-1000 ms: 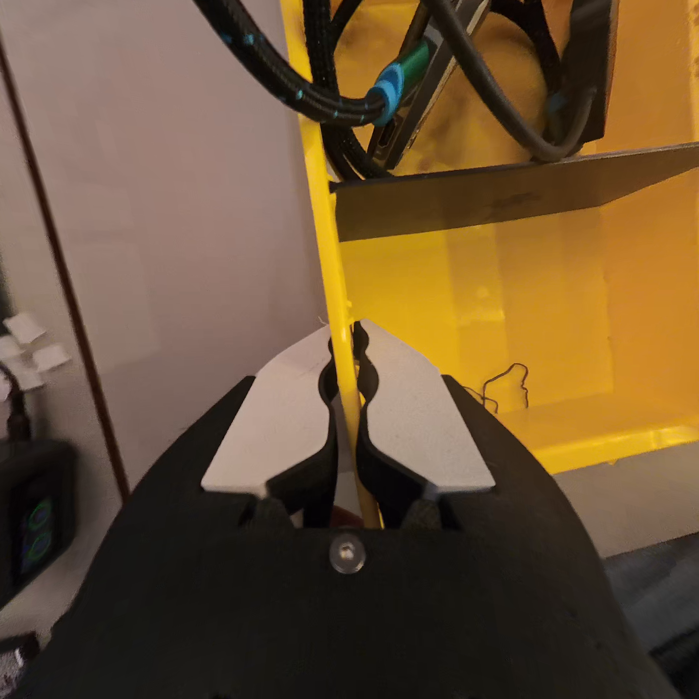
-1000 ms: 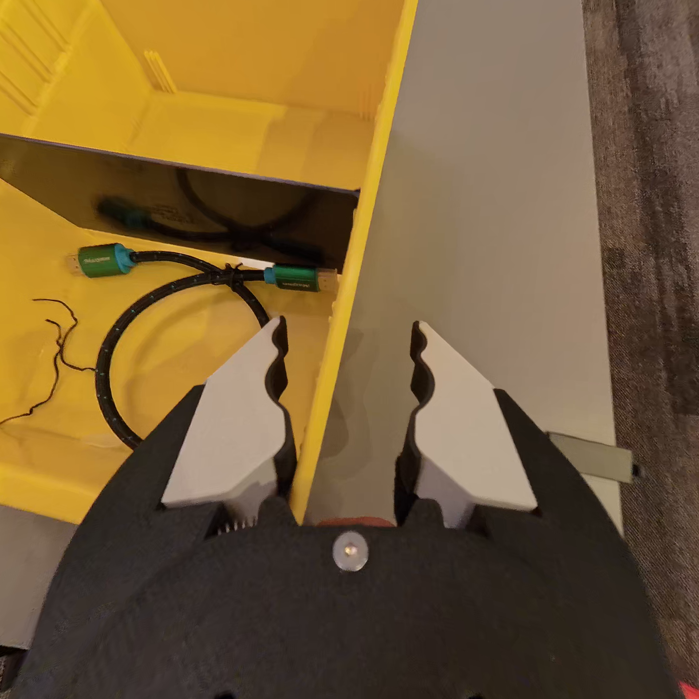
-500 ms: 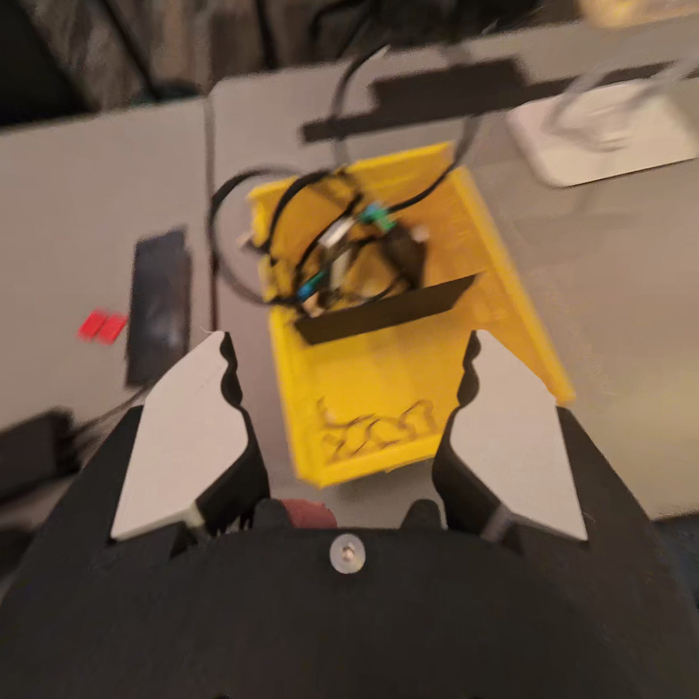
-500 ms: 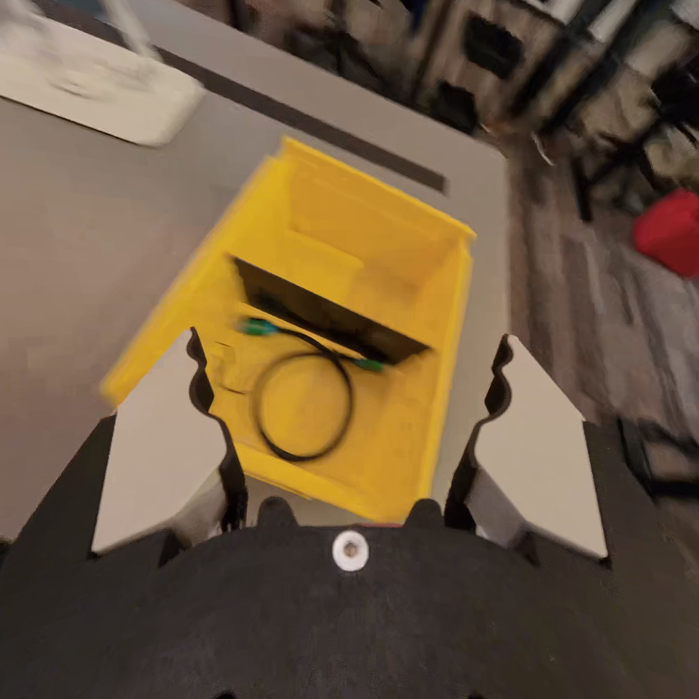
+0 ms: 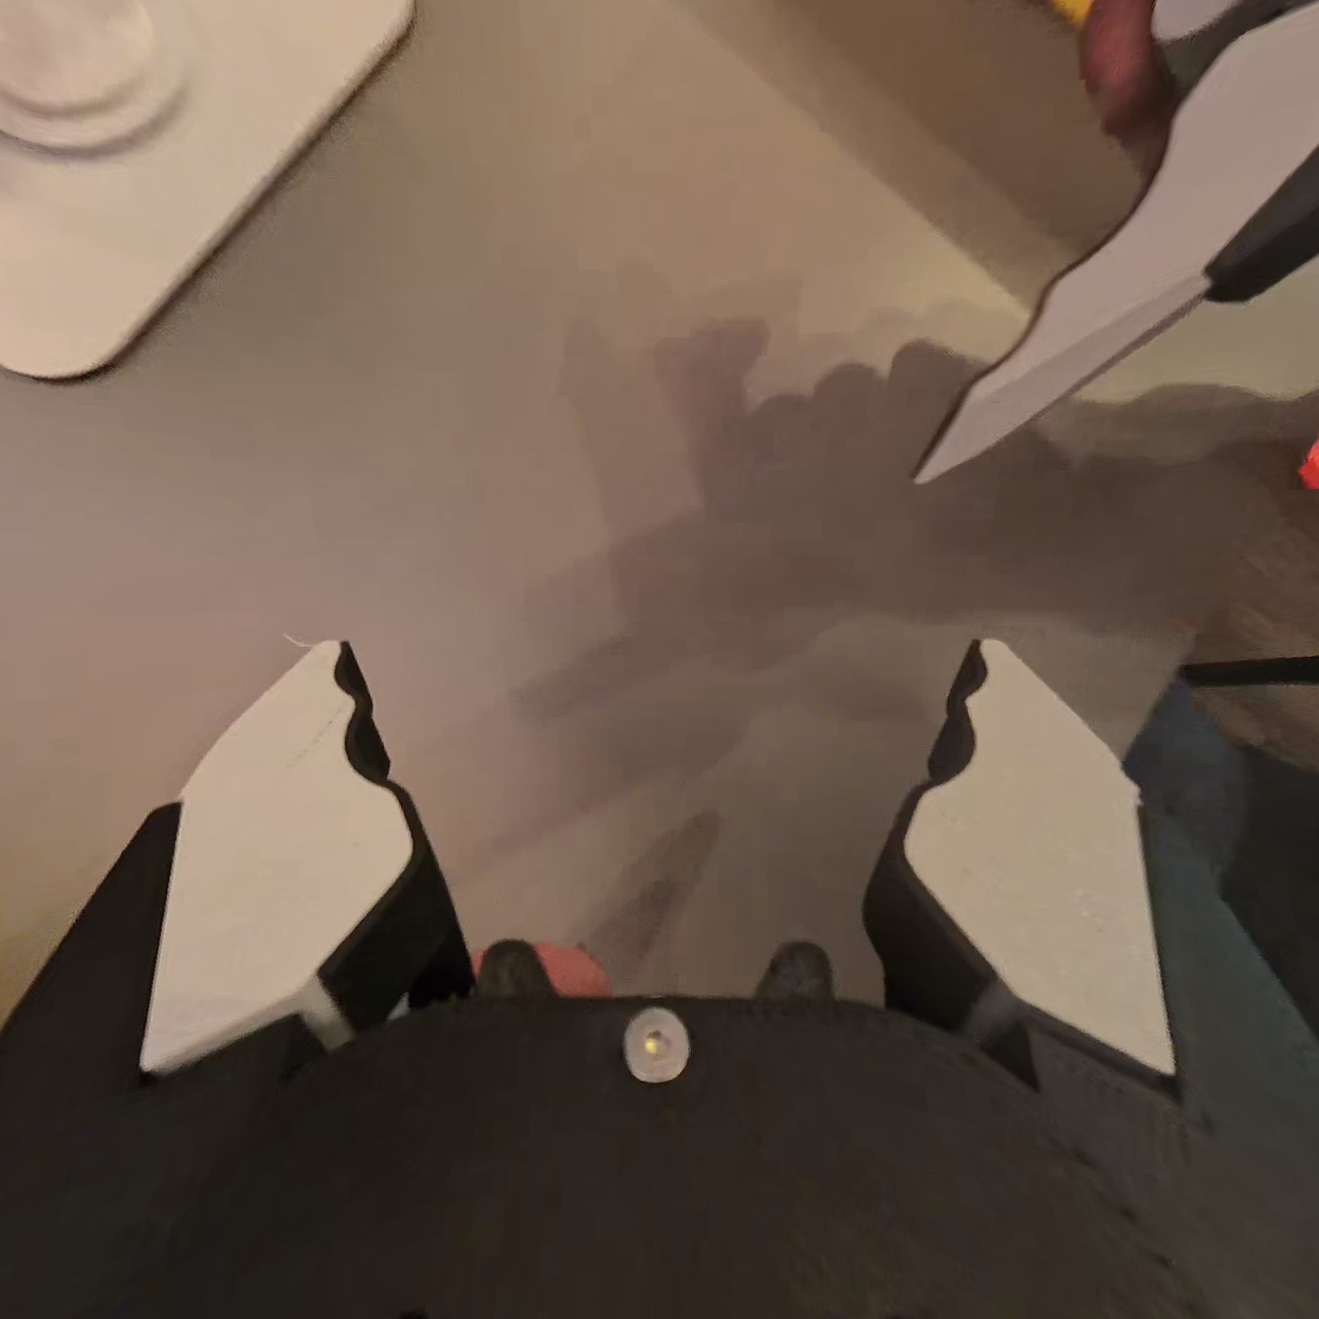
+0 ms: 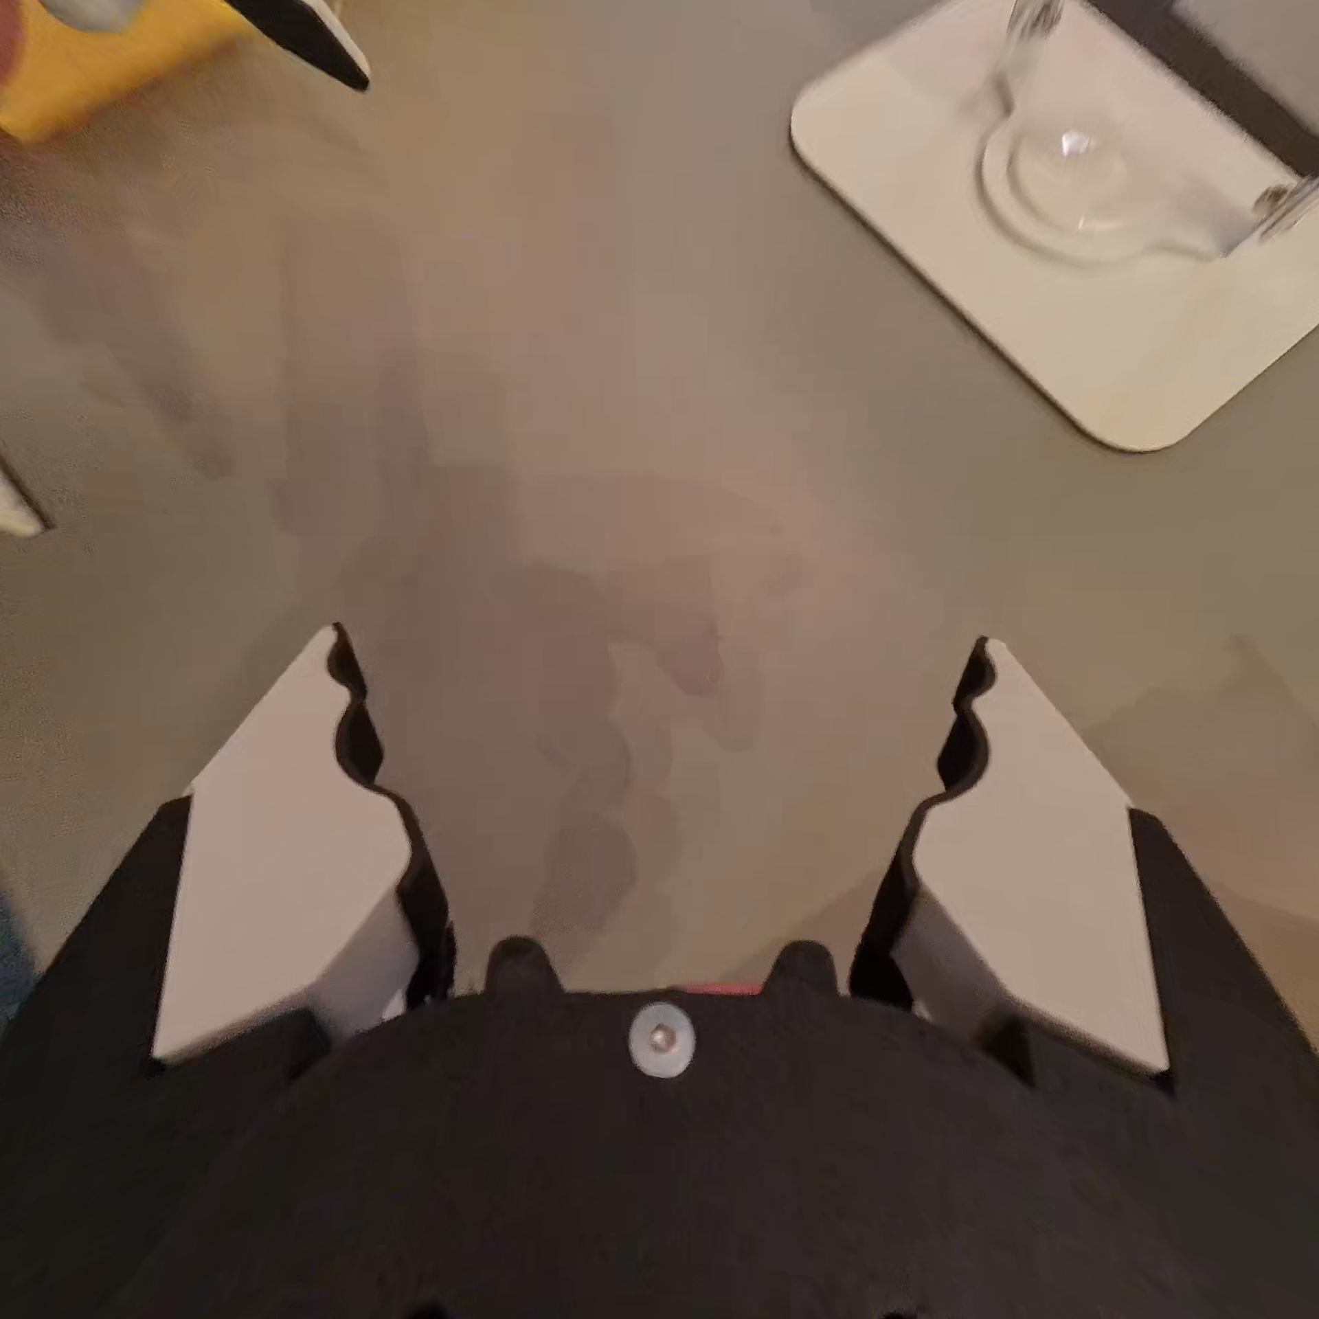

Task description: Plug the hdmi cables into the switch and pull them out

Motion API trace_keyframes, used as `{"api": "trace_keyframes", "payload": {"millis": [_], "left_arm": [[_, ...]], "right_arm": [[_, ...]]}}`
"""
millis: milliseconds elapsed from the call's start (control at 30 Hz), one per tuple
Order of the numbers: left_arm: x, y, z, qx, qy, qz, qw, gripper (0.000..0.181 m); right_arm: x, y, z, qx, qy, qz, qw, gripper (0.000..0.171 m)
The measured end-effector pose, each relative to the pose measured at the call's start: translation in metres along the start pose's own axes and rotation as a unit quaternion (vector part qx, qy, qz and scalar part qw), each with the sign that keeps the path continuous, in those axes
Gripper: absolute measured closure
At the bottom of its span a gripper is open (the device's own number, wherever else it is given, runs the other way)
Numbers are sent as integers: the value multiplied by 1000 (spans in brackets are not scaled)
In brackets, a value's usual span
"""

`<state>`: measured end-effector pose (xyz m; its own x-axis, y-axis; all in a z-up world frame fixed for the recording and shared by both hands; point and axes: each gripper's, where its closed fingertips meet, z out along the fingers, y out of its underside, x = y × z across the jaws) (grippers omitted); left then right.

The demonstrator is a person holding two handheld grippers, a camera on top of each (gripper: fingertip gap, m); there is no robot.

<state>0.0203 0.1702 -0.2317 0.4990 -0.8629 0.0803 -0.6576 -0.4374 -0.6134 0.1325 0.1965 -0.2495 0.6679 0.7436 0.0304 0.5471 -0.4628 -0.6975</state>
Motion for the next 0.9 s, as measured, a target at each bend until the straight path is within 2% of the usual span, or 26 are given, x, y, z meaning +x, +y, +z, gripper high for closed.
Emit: {"api": "trace_keyframes", "payload": {"millis": [100,200,267,333,400,467,500,567,900], "left_arm": [[-8,24,39,-61,5,2,998,35],[-19,42,61,-97,6,-11,995,36],[-32,41,65,-85,-34,17,996,48],[-32,39,67,-72,-34,21,997,46],[-32,37,68,-50,-33,23,998,44],[-36,38,68,-31,-39,14,999,37],[-35,37,68,-21,-39,15,999,37],[-37,38,68,-3,-44,8,999,36],[-37,38,67,-1,-46,6,999,35]], "right_arm": [[4,29,32,-63,-10,-1,998,33],[6,34,47,-53,-13,7,998,33],[5,33,50,-51,-11,8,999,28],[3,29,55,-28,-4,12,1000,20],[1,25,58,-7,0,16,1000,22],[2,28,55,-11,1,13,1000,22],[1,32,52,-18,-5,7,1000,15],[-1,36,49,-20,-6,8,1000,13],[-7,41,45,-14,-17,0,1000,12]]}}
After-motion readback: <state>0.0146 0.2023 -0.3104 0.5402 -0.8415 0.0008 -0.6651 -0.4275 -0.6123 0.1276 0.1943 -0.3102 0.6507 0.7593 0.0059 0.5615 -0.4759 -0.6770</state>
